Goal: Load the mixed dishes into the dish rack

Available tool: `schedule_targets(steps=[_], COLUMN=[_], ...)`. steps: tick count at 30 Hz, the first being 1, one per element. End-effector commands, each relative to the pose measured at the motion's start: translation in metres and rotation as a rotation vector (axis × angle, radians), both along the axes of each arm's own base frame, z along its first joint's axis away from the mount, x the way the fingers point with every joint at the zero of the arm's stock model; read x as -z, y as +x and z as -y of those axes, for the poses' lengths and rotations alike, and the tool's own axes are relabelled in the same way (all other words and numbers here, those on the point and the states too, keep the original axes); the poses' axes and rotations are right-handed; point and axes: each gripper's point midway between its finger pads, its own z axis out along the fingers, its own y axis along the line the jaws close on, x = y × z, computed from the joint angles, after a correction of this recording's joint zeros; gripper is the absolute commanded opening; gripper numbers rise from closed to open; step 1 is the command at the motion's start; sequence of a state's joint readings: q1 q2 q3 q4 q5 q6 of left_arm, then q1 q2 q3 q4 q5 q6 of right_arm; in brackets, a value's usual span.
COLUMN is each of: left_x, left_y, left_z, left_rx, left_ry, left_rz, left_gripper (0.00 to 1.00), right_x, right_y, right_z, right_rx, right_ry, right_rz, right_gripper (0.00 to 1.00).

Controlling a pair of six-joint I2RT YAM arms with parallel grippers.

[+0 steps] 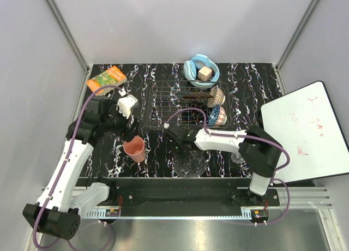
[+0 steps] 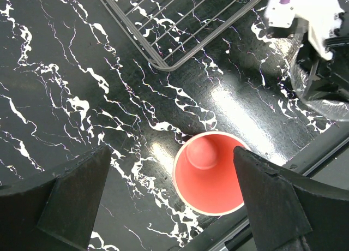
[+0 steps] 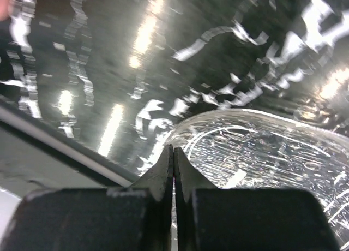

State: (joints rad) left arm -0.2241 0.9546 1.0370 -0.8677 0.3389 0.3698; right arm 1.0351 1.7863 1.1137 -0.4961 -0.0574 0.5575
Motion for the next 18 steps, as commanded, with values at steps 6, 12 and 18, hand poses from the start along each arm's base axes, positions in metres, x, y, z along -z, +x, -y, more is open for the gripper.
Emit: schedule_targets(steps=[6,12,18], left_x=[-0.005,-0.007,-0.007], left_y=[0.002,0.0,0.003], left_z=[0.001,0.007,0.008], left_rx=[0.011,0.04,0.039], left_ry=[-0.005,-0.026,-0.031], left_rz=[0.045,0.036,0.024], left_gripper=[0.99,0.99,0.99], right_x=[-0.046,-0.08,-0.067], right_y=[0.014,0.022,0.001], right_z=[-0.033,0.025,0.097], right_rx=[-0.068,0.093,0.367], right_ry=[0.137,0.129,0.101], right_rz=[0.097,0.263,0.193], right_gripper=[0.18,0.61,0.71])
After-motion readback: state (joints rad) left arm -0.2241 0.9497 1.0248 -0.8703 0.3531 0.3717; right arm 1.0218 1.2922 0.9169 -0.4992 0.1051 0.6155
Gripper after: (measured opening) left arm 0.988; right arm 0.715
